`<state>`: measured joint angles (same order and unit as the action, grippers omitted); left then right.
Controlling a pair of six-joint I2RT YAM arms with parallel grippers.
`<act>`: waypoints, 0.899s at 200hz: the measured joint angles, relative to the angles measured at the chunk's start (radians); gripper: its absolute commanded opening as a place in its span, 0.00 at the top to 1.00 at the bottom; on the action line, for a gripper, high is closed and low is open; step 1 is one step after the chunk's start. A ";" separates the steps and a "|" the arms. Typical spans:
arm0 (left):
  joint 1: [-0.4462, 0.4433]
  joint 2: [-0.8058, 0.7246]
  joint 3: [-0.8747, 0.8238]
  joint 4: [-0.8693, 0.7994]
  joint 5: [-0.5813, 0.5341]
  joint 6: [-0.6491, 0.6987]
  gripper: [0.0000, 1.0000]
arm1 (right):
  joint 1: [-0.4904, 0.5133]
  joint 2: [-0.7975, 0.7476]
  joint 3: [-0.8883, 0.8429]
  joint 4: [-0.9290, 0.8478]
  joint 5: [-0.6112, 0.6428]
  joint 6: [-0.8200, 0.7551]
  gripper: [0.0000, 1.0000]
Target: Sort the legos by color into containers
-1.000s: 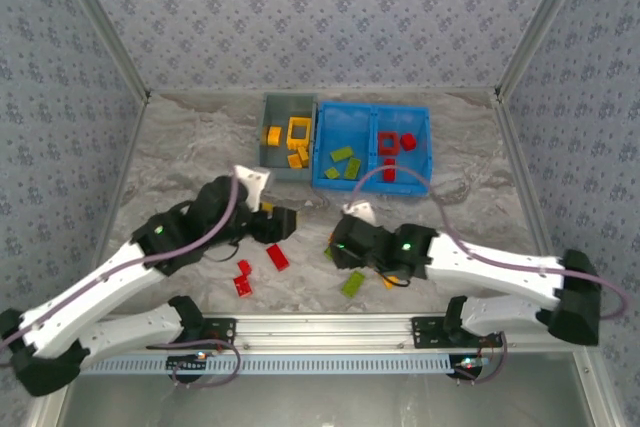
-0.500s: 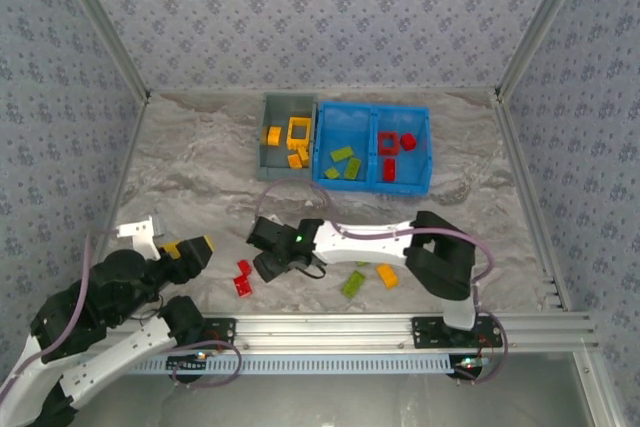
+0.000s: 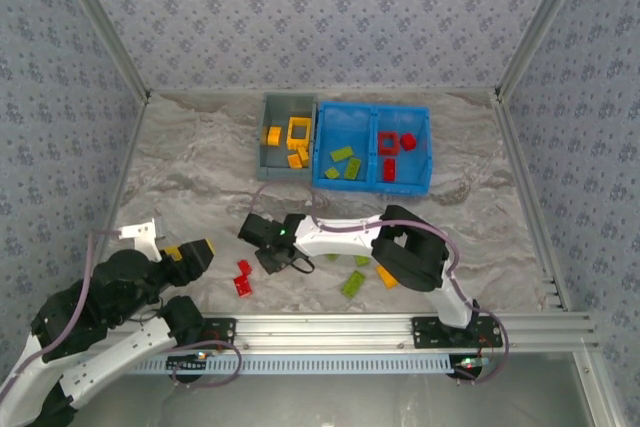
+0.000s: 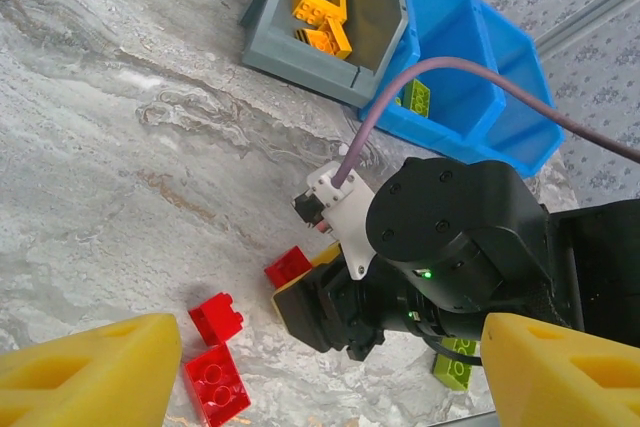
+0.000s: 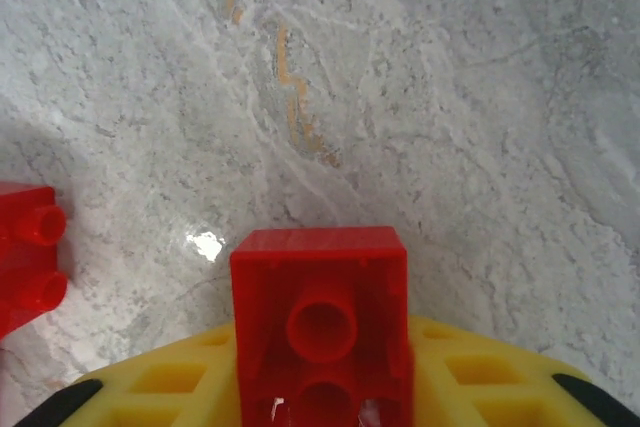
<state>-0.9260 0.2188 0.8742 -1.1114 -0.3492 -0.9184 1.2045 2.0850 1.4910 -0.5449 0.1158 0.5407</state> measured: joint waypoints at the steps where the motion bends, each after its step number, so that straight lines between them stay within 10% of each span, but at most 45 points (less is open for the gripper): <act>1: 0.000 0.000 0.000 0.000 0.000 0.000 0.21 | 0.000 0.000 0.001 0.000 0.000 0.000 0.65; 63: 0.000 0.048 0.000 0.040 0.043 0.020 0.19 | -0.002 -0.038 -0.018 -0.035 0.065 0.000 0.71; 102: 0.000 0.357 0.061 0.169 0.167 0.100 0.20 | -0.075 -0.302 -0.093 -0.101 0.146 -0.005 0.71; 180: -0.143 1.007 0.256 0.550 0.222 0.231 0.21 | -0.668 -0.639 -0.277 -0.110 0.134 -0.048 0.69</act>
<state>-1.0687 1.2255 1.1297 -0.5613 -0.1268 -0.6876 0.5369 1.4460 1.2137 -0.6552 0.2497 0.4923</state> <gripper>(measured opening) 0.796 0.333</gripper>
